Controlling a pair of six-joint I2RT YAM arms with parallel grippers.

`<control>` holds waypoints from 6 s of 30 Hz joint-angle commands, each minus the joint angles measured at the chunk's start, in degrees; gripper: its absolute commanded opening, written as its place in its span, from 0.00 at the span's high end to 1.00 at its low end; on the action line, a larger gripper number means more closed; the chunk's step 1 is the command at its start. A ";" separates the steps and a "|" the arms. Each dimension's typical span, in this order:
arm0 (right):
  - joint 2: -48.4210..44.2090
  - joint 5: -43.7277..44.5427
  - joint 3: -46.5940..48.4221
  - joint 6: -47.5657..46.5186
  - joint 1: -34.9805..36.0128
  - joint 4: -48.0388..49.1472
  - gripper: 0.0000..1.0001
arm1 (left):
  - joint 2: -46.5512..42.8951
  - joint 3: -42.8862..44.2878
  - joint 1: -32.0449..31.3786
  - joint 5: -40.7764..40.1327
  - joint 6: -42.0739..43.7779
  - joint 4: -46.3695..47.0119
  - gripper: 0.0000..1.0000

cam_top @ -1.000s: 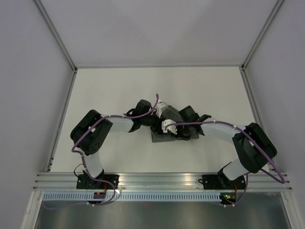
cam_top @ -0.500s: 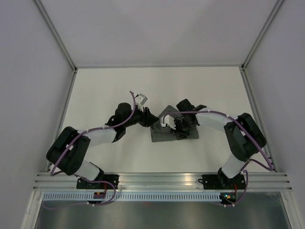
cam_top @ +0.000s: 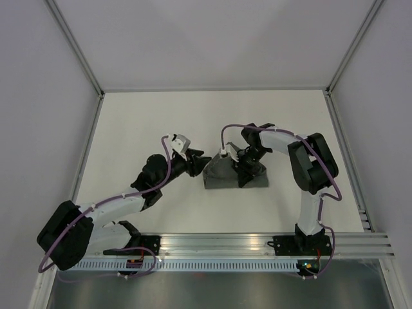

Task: Fold the napkin, place the utensils inside, and roll it up
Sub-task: Roll the napkin with the utensil

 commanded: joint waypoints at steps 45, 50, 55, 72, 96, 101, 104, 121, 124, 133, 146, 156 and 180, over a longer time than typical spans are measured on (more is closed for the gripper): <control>14.21 3.10 5.47 -1.21 -3.97 -9.39 0.83 | 37.96 22.53 -26.64 -11.64 40.44 -18.31 0.40; 14.12 2.84 5.73 -1.21 -4.14 -9.57 0.80 | 39.02 23.24 -26.73 -10.59 39.03 -21.21 0.62; 13.95 2.66 6.17 -1.12 -4.14 -10.01 0.76 | 39.89 24.03 -26.73 -9.36 37.63 -23.32 0.83; 4.02 -4.63 10.56 1.16 -8.53 -12.91 0.36 | 42.09 28.69 -24.10 2.77 30.95 -32.11 0.98; -43.44 -1.22 -23.60 4.51 -19.71 18.55 0.28 | 50.35 38.87 -13.55 25.62 21.72 -45.29 0.98; -46.70 3.18 -29.93 3.63 -12.78 22.76 0.27 | 52.72 41.07 -12.67 26.94 20.66 -47.57 0.98; -48.19 7.39 -33.02 4.59 -7.60 26.71 0.27 | 54.48 43.27 -12.14 27.65 19.87 -49.94 0.98; -45.21 19.36 -41.73 6.70 6.05 38.32 0.33 | 59.14 50.57 -10.73 29.32 16.88 -58.13 0.92; -43.89 19.88 -41.99 6.70 7.02 39.03 0.39 | 59.14 50.84 -10.73 29.58 16.79 -58.74 0.90; -39.85 20.24 -41.64 6.62 7.28 39.47 0.56 | 59.50 52.06 -10.65 29.76 15.74 -59.54 0.79; -35.19 18.13 -39.27 6.18 7.28 34.73 0.76 | 52.56 50.14 -9.24 28.70 9.94 -53.74 0.59; -30.27 15.05 -35.05 6.00 7.20 29.11 0.80 | 44.21 44.51 -6.96 23.61 6.16 -45.39 0.54; -5.75 2.66 -10.36 -1.91 -0.01 1.79 0.81 | 6.69 7.68 -3.96 -2.30 10.00 -6.45 0.48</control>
